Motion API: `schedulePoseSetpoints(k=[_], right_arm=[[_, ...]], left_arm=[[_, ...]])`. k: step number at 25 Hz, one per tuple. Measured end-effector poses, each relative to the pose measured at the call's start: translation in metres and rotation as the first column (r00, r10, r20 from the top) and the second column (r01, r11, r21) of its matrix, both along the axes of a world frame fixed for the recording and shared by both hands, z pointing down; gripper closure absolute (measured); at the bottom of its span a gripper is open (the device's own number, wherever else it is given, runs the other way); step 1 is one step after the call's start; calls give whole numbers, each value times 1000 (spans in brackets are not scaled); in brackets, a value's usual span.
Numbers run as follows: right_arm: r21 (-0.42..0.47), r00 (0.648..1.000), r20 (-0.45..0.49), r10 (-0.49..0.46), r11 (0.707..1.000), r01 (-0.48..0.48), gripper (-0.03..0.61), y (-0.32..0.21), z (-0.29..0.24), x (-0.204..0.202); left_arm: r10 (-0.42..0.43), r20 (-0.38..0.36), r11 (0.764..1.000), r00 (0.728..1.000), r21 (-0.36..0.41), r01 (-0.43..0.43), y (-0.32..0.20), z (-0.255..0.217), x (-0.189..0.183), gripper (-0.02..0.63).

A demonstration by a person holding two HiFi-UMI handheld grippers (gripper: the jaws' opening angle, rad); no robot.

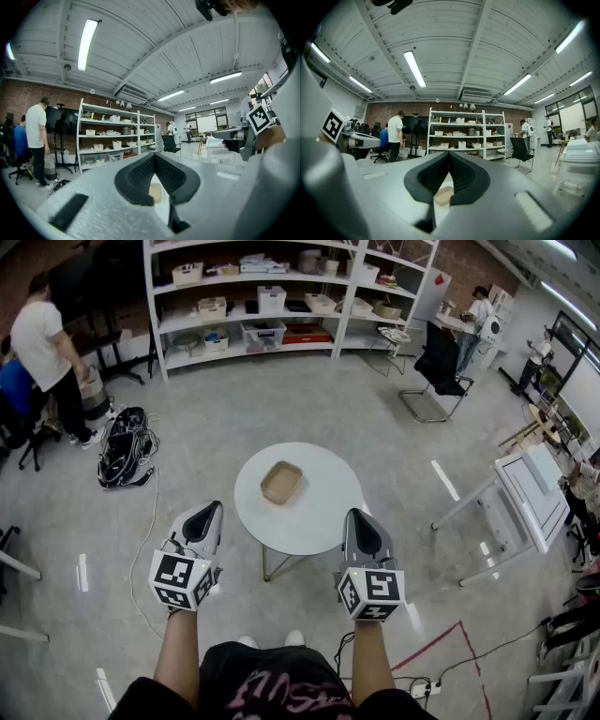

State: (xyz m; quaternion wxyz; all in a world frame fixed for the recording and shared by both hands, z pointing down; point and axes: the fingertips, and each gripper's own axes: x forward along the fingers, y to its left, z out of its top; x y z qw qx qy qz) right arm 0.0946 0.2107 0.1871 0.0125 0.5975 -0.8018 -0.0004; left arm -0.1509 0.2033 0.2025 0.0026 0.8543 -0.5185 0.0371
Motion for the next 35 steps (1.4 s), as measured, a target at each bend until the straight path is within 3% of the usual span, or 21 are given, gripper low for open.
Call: schedulePoseSetpoints(k=[27,35], right_arm=[[7,1000,-31,3,1000,-3,572,9,10,-24],[-10,999,-32,9,1000,-9,572,18,19,-43]], left_arm=[[50,-15,998,999,-29,-51,5,19,-9,615],[60,-27,997,998,-47,-62,12,27,-28,615]])
